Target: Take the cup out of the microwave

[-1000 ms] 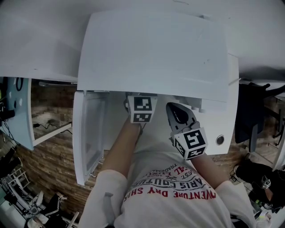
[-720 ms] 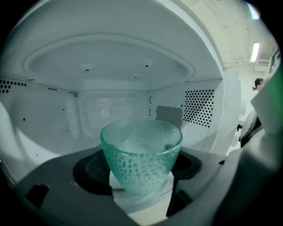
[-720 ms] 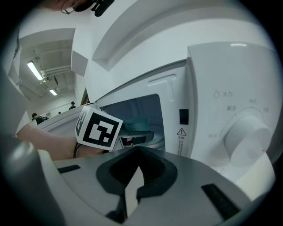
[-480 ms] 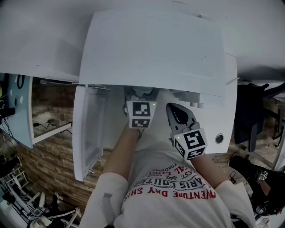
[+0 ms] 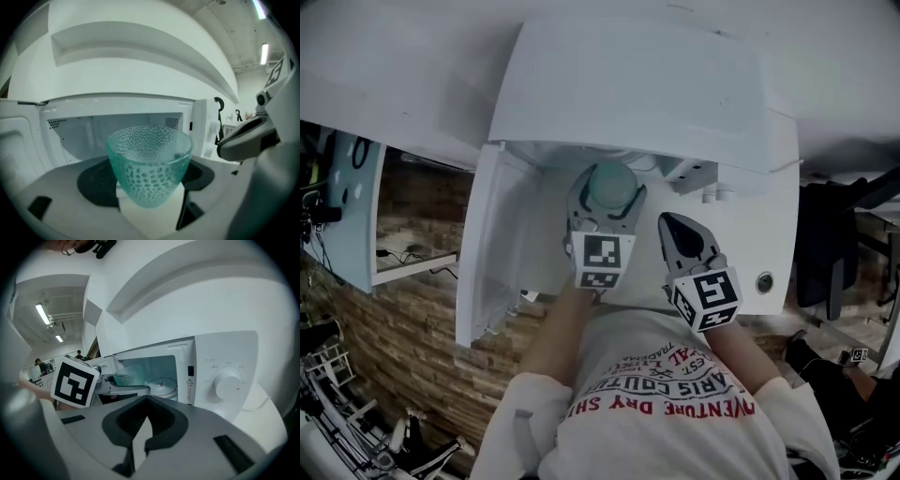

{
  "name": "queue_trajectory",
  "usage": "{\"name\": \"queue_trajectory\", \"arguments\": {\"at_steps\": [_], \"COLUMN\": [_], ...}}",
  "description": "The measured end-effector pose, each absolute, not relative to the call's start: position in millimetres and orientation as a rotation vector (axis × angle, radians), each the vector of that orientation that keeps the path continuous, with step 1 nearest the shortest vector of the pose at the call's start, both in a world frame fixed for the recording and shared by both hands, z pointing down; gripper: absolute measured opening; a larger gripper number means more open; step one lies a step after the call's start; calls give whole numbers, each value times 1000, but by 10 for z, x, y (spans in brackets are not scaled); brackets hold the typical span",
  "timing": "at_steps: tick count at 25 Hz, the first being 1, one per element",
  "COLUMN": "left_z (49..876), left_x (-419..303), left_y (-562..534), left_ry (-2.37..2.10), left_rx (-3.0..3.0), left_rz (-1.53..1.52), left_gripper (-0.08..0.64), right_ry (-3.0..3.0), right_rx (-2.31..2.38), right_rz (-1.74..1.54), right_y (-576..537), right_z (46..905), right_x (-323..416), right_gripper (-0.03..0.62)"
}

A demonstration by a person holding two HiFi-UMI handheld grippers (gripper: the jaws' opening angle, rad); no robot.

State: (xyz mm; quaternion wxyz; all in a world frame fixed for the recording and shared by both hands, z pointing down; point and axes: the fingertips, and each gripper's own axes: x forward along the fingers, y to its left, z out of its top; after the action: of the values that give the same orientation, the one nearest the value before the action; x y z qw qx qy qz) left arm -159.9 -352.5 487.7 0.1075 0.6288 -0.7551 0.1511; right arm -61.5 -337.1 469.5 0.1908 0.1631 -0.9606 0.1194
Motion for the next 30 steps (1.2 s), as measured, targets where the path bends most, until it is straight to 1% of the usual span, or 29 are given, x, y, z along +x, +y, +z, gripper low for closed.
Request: {"name": "queue_trajectory", "arguments": {"at_steps": [6, 15, 20, 30], "left_z": [4733, 4136, 3846, 3653], "left_x": [-1418, -939, -752, -478], "left_y": [-3119, -2699, -2558, -2453], "left_ry": [-2254, -2343, -2389, -2374], "left_rx": [1803, 1876, 1918, 1977], "left_rz": [389, 327, 313, 310], "left_gripper": [379, 379, 379, 379], "right_ry": [-2747, -2818, -2888, -2972], "right_rx": [482, 519, 528, 569], "right_rz": [299, 230, 162, 87], "right_y": [-3235, -3096, -3036, -2987], "right_z": [4538, 4264, 4017, 3739], "right_x": [-490, -114, 58, 190], "right_gripper": [5, 5, 5, 5]}}
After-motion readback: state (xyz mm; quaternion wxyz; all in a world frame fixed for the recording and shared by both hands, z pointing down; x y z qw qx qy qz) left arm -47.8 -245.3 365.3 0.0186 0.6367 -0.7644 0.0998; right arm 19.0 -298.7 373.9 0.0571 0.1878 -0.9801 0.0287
